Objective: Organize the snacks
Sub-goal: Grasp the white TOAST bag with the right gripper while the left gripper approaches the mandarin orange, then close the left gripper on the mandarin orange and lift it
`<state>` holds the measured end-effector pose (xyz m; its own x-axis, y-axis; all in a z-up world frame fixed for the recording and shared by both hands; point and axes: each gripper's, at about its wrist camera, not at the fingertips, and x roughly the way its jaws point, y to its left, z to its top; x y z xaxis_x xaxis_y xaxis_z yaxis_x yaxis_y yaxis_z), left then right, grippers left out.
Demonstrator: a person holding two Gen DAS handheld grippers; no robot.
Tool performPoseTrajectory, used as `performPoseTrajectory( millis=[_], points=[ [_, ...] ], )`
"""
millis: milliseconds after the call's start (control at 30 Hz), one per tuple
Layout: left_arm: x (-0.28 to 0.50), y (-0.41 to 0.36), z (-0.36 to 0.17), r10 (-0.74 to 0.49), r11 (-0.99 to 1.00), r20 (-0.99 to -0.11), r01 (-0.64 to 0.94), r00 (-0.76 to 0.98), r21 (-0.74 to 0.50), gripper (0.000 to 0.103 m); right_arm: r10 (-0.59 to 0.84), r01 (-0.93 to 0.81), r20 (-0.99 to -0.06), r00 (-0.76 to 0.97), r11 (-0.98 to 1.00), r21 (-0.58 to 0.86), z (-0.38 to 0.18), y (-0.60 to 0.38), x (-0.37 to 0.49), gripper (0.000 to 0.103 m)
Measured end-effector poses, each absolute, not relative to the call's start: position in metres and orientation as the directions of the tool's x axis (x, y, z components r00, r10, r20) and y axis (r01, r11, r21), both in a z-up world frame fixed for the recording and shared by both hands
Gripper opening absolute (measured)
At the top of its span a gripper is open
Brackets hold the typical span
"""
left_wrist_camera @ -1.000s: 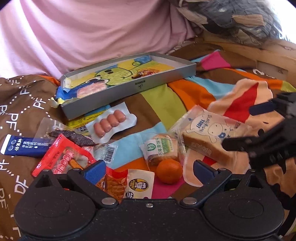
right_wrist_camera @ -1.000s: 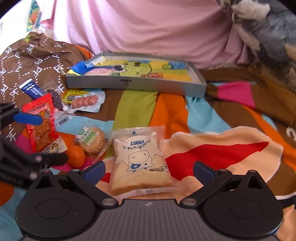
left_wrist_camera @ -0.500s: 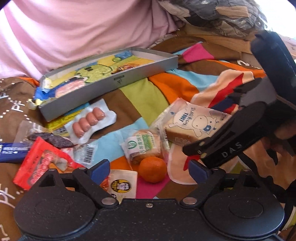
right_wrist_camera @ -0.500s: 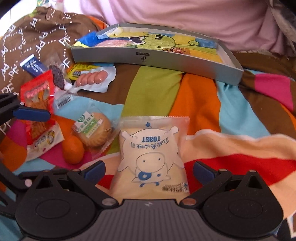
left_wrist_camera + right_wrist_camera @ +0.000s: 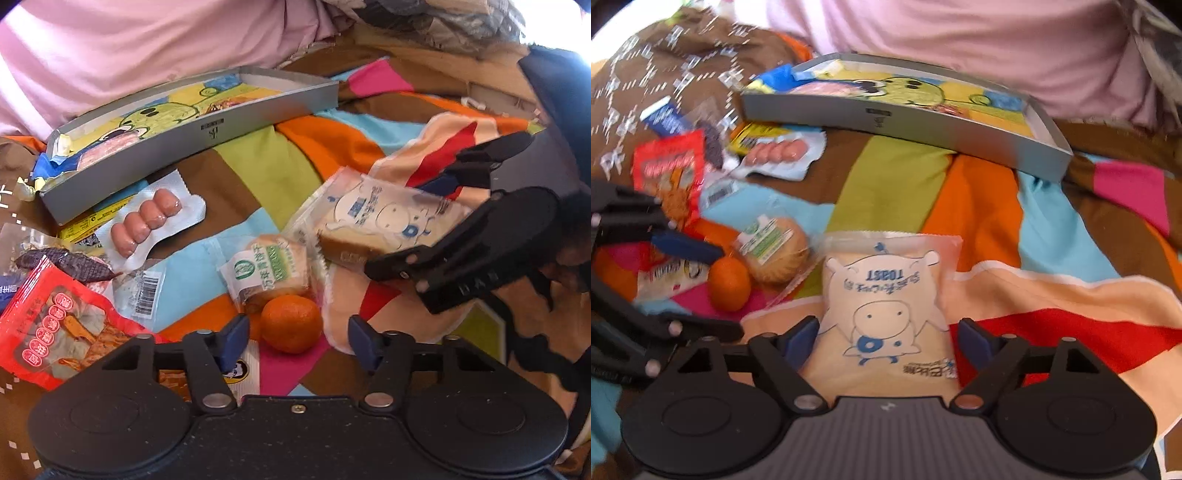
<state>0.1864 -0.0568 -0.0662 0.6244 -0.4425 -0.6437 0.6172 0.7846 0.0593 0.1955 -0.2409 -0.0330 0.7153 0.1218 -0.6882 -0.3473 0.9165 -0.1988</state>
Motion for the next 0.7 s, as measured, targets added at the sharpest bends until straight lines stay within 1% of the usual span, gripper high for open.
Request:
performPoseTrajectory(
  millis=[100, 267, 367, 400, 433, 467, 633, 700],
  points=[
    [0.19, -0.058, -0.068, -0.428, 0.79, -0.655, 0.609, 0.622, 0.062, 0.054, 0.101, -0.356, -0.691, 0.715, 0.904, -0.236, -0.04, -0.235, 0.195, 0.085],
    [0.195, -0.057, -0.07, -0.425, 0.806, -0.659, 0.591, 0.62, 0.037, 0.051, 0.106, -0.319, -0.689, 0.717, 0.928, -0.19, -0.042, -0.237, 0.203, 0.087],
    [0.194, -0.058, -0.07, -0.419, 0.809, -0.658, 0.586, 0.626, 0.043, 0.045, 0.094, -0.299, -0.683, 0.724, 0.936, -0.188, -0.044, -0.236, 0.2, 0.086],
    [0.194, -0.057, -0.07, -0.419, 0.81, -0.658, 0.585, 0.626, 0.04, 0.042, 0.093, -0.299, -0.684, 0.724, 0.936, -0.189, -0.044, -0.234, 0.2, 0.082],
    [0.193, -0.057, -0.07, -0.419, 0.813, -0.658, 0.581, 0.626, 0.035, 0.041, 0.089, -0.293, -0.687, 0.721, 0.938, -0.187, -0.043, -0.233, 0.198, 0.078],
    [0.193, -0.057, -0.07, -0.419, 0.815, -0.658, 0.579, 0.625, 0.031, 0.041, 0.084, -0.286, -0.691, 0.718, 0.941, -0.183, -0.042, -0.232, 0.196, 0.077],
    [0.192, -0.057, -0.068, -0.412, 0.828, -0.667, 0.561, 0.621, 0.01, 0.039, 0.059, -0.226, -0.724, 0.687, 0.965, -0.136, -0.036, -0.232, 0.186, 0.075],
    [0.189, -0.055, -0.066, -0.414, 0.833, -0.676, 0.554, 0.61, -0.01, 0.039, 0.064, -0.191, -0.741, 0.669, 0.978, -0.087, -0.033, -0.237, 0.178, 0.075]
  ],
)
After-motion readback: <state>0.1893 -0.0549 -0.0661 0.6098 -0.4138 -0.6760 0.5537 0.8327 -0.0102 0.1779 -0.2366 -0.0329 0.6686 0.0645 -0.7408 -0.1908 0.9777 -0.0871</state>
